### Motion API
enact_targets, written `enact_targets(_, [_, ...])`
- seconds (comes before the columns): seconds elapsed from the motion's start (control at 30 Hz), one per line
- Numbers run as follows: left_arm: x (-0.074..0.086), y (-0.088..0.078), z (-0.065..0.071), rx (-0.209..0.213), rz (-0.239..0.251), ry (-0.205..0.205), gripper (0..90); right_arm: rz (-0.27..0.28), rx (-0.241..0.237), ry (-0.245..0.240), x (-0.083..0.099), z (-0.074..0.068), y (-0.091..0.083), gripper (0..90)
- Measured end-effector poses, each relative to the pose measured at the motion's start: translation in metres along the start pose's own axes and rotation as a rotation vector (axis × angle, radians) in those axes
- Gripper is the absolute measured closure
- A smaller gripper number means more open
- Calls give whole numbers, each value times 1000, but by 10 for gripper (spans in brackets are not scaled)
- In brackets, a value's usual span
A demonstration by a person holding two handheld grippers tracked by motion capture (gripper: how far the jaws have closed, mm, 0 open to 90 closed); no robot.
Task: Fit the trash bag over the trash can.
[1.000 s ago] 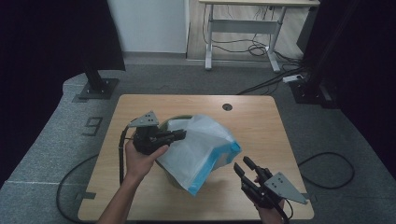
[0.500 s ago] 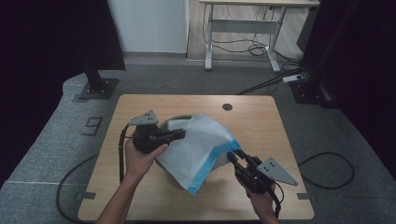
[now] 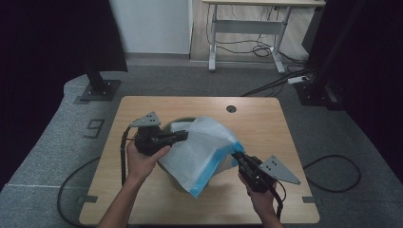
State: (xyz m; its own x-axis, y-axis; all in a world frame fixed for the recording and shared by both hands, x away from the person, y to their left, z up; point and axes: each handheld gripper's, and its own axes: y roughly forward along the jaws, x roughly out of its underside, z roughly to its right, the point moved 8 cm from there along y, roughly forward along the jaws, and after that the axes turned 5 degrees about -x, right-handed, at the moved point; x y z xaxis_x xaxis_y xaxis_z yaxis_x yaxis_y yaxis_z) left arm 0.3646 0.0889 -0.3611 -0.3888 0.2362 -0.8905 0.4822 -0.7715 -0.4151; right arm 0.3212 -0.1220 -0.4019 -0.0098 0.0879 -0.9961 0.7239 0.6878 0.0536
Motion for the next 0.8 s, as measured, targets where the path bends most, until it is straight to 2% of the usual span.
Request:
enact_targets(0.2, [-9,-10,-14,-31,46,-15,900,-16,-12,-9,5,-2,1,890])
enact_targets(0.43, [-22,-32,-29,-78,133,-25,900,-55,12,-31,11,2,-1,890])
enact_targets(0.5, [-24,-36,-35,-99,145,-22,900,-72,37,-49,12,7,0,889])
enact_targets(0.6, [-24,-42,-41,-106,154,-28,900,-93,85,-70,9,20,7,889])
enact_targets(0.7, [-21,-50,-46,-115,165,-33,900,-99,108,-77,3,31,13,889])
enact_targets(0.8, [-17,-56,-49,-115,178,-42,900,-99,126,-97,-5,36,17,889])
